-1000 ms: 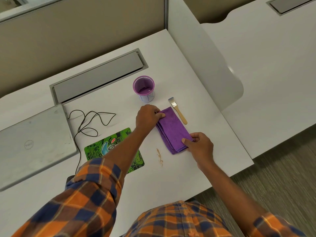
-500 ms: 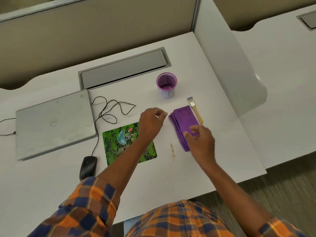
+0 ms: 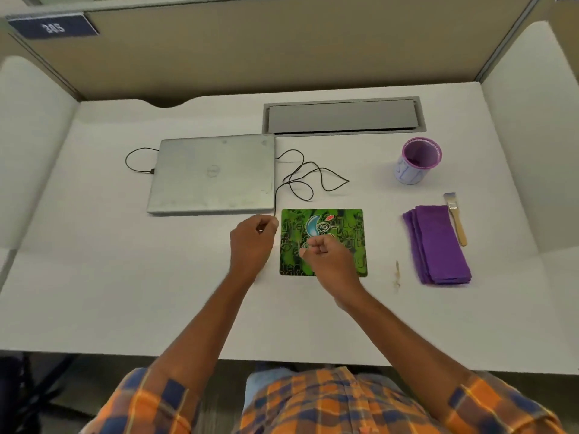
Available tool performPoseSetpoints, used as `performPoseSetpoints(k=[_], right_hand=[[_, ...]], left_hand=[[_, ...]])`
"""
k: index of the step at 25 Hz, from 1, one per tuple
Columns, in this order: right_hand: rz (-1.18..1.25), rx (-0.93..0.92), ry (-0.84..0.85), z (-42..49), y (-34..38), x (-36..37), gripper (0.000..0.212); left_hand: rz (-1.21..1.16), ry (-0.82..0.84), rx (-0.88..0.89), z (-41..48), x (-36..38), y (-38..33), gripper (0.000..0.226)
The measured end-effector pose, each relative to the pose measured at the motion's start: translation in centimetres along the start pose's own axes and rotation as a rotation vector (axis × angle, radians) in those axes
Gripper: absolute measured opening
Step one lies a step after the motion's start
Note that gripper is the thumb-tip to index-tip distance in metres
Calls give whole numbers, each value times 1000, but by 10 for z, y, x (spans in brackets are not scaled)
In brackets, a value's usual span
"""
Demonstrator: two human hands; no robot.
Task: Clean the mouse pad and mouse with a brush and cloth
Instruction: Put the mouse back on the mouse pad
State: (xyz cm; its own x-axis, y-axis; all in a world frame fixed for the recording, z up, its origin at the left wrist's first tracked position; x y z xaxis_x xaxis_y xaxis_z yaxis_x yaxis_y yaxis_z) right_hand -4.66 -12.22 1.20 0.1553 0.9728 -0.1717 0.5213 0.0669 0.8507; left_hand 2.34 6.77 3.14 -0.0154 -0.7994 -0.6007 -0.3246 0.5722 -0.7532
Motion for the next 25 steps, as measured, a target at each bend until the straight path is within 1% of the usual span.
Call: performPoseSetpoints(k=[2,5,7,10,13,16,18,20,25], right_hand=[[-11,32,57,-3,1,34,21],[-17,96,81,-4,-3,74,23],[-36,122,68,-4,-11,95,21],[-64,154,14,-4,-20,119,29],[-46,191,-27,-6,-23,135,24],[-42,187,-47,-6,-25,144,13],[-42,184,-66,-7,-25,147,23],[-33,184,-85,-8,-23,149,28],[-15,170,-116,-9,-21,152,26]], left_hand=[[21,-33,-49,4,-27,26,12],[62,-16,-130,11,-48,59,16],[72,26,-176,14,-54,79,18],[68,95,-208,18,-57,100,16],[49,160,-209,19,-56,110,14],[32,206,-190,21,-56,112,19],[24,231,-175,23,-56,114,20],[12,243,-173,25,-56,115,21],[-3,257,-212,25,-53,117,20]])
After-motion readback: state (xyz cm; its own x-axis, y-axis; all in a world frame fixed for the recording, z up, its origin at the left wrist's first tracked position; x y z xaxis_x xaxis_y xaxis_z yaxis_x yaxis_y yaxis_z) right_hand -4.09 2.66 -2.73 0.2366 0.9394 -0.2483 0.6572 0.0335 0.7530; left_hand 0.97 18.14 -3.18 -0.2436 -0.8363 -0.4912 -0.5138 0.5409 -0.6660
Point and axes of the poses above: each hand's wrist, its own z-axis towards the middle knuckle, its own x-axis out of the palm, y = z × x, the point moved 4 cm from there along z, towards the middle knuckle, and after that the axes turned 3 degrees about z, right-handed, at the moved point
